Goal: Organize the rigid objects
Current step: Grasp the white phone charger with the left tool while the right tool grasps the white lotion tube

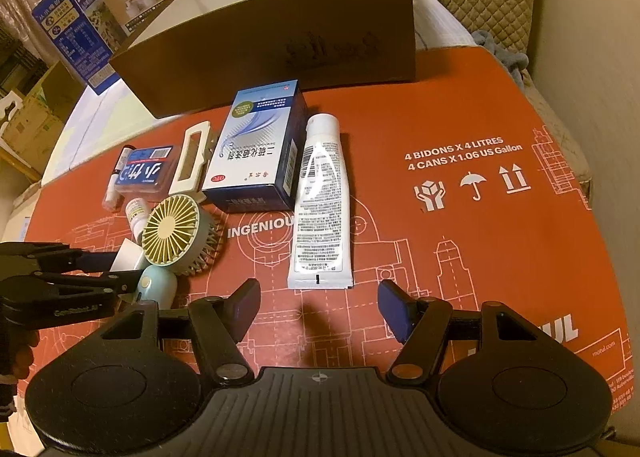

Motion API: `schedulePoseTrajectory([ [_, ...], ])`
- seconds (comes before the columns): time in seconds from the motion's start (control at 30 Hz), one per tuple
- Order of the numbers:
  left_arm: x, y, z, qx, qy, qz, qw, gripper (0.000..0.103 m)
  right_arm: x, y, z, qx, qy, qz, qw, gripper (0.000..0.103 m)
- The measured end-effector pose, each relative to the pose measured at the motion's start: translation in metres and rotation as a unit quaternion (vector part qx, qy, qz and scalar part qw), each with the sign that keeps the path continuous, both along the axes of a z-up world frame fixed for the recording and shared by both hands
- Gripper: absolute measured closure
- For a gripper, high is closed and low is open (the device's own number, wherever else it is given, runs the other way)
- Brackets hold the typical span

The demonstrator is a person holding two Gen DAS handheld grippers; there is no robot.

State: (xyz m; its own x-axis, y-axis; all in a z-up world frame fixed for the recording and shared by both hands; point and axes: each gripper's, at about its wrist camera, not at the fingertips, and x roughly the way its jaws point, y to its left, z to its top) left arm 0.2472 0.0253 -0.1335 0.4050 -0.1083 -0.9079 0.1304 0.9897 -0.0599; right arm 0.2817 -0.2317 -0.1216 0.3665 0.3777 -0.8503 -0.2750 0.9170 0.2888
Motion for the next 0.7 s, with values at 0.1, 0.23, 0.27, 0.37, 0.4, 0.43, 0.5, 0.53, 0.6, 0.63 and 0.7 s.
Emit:
schedulePoseTrajectory([
  [0.1, -0.003, -0.001, 0.000, 0.005, -0.008, -0.002, 1.0000, 0.067, 0.002, 0.000, -0.002, 0.000, 0.000, 0.002, 1.000, 0.041],
  [0.23, -0.009, 0.004, 0.003, 0.013, -0.016, 0.007, 0.9997, 0.067, 0.006, 0.000, -0.003, 0.001, -0.002, 0.005, 1.000, 0.041],
  [0.27, -0.011, 0.006, 0.005, 0.014, -0.018, 0.010, 0.9997, 0.067, 0.007, 0.000, -0.003, 0.002, -0.004, 0.006, 1.000, 0.041],
  [0.37, -0.015, 0.015, 0.010, 0.012, -0.022, 0.025, 0.9994, 0.067, 0.012, 0.000, -0.003, 0.003, -0.007, 0.009, 1.000, 0.041],
  [0.4, -0.016, 0.019, 0.012, 0.013, -0.023, 0.032, 0.9992, 0.067, 0.014, 0.000, -0.003, 0.004, -0.010, 0.009, 1.000, 0.041],
  [0.43, -0.017, 0.022, 0.014, 0.013, -0.024, 0.039, 0.9989, 0.067, 0.016, 0.000, -0.003, 0.004, -0.013, 0.009, 1.000, 0.041],
  [0.5, -0.017, 0.029, 0.017, 0.011, -0.025, 0.053, 0.9982, 0.067, 0.021, 0.001, -0.003, 0.006, -0.019, 0.011, 1.000, 0.041],
  [0.53, -0.016, 0.032, 0.019, 0.011, -0.026, 0.062, 0.9977, 0.067, 0.023, 0.001, -0.003, 0.005, -0.023, 0.011, 1.000, 0.041],
  [0.6, -0.015, 0.037, 0.022, 0.010, -0.030, 0.076, 0.9966, 0.067, 0.028, 0.002, -0.004, 0.004, -0.030, 0.013, 0.999, 0.041],
  [0.63, -0.014, 0.039, 0.024, 0.011, -0.032, 0.081, 0.9961, 0.067, 0.031, 0.002, -0.005, 0.004, -0.033, 0.016, 0.999, 0.041],
  [0.7, -0.012, 0.042, 0.027, 0.011, -0.035, 0.090, 0.9953, 0.067, 0.037, 0.005, -0.007, 0.001, -0.041, 0.021, 0.999, 0.041],
])
